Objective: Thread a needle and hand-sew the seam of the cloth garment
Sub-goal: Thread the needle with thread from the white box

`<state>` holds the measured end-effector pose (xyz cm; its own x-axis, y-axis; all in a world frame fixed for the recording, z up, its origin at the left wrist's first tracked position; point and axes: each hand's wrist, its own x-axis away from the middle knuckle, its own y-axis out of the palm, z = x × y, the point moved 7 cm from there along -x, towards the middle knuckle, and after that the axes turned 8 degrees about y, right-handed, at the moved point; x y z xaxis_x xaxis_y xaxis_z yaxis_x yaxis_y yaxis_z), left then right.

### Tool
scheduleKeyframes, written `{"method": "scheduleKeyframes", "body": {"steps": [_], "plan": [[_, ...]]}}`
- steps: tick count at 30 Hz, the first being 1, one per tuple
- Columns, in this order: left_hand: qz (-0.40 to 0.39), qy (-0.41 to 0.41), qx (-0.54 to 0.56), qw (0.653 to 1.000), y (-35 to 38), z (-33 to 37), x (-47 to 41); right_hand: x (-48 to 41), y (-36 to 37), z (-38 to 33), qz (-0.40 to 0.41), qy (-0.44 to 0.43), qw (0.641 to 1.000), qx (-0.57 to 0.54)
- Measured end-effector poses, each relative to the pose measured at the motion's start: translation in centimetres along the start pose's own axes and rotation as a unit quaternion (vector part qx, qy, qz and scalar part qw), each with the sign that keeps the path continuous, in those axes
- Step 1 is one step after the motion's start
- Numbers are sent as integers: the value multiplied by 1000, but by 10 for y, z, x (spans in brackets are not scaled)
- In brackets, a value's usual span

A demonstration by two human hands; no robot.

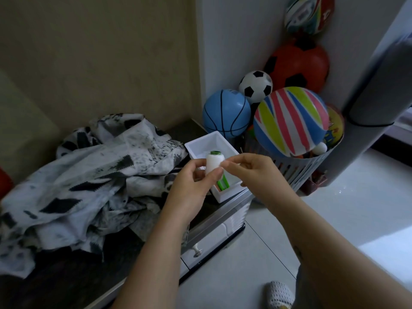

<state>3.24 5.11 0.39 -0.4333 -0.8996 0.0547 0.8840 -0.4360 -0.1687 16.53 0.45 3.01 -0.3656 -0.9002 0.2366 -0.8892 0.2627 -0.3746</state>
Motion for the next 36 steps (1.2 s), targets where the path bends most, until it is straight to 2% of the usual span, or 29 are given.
{"method": "scheduleKeyframes", "body": {"steps": [11, 14, 19, 25, 27, 31, 36], "plan": [[3, 24, -57, 998, 6, 1, 4, -1, -9, 2, 0, 5, 999, 36], [8, 14, -50, 999, 4, 0, 4, -3, -14, 4, -9, 35, 999, -40], [26, 6, -51, 998, -2, -5, 2, -1, -21, 7, -26, 71, 978, -197], [13, 5, -32, 999, 0, -3, 3, -5, -7, 6, -28, 39, 998, -36], [-2, 0, -18, 1000, 1, -3, 4, -6, -3, 7, -34, 42, 998, -39], [-33, 2, 10, 999, 4, -3, 6, -6, 2, 7, -98, 35, 994, -32], [-40, -5, 52, 998, 1, -5, 3, -7, 2, 4, -75, 7, 996, 41]]}}
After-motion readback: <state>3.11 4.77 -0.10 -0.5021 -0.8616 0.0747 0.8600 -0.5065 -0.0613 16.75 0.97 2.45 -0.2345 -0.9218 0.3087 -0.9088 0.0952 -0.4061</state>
